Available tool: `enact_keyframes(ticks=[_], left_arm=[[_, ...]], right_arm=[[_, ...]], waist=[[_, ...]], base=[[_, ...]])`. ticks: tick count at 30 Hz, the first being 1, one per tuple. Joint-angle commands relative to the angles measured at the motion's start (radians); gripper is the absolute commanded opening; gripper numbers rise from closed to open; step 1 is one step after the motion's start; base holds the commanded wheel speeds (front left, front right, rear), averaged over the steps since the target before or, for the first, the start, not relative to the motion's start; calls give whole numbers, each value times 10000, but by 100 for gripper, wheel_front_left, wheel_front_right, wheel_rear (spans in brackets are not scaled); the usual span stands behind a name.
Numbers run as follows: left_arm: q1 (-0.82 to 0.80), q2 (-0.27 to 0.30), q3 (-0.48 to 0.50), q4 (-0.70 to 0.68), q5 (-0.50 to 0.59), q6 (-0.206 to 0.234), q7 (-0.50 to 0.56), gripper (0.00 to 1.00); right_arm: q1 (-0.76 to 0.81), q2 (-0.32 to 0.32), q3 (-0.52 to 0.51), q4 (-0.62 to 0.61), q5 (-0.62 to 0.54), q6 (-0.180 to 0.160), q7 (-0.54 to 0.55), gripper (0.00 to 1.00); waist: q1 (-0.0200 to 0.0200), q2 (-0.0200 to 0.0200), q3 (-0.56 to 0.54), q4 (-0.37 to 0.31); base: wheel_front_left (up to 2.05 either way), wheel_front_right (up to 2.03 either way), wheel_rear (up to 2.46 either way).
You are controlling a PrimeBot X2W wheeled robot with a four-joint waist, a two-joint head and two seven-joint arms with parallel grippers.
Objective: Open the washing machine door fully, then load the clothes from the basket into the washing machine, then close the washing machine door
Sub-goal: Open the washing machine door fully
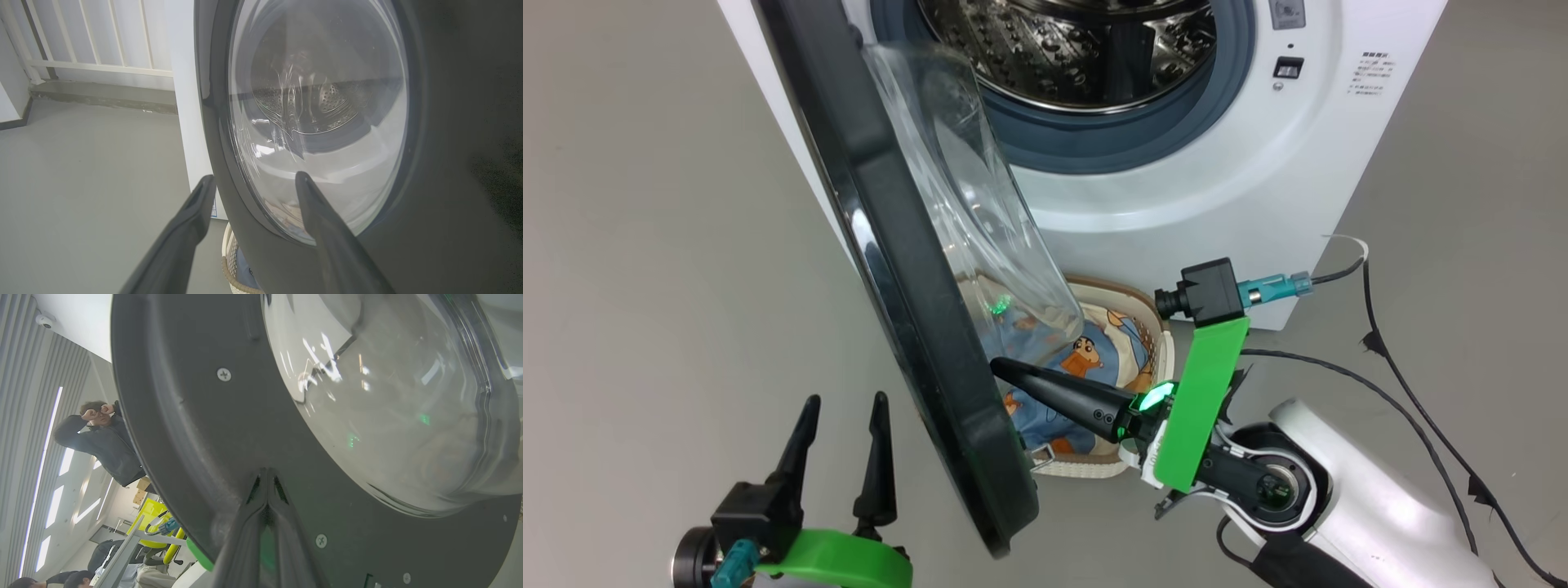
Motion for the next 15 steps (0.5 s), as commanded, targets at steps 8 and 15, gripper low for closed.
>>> enact_keyframes(ticks=[8, 15], left_arm=[[37, 133, 450, -125, -87, -131, -63, 100], [75, 133, 558, -96, -54, -226, -63, 100]], right_arm=[[150, 408, 467, 47, 68, 19, -502, 0], [143, 572, 744, 331, 125, 19, -829, 0]], waist=[[0, 0, -321, -72], [0, 0, -467, -79]], base=[[0, 0, 0], [0, 0, 0]])
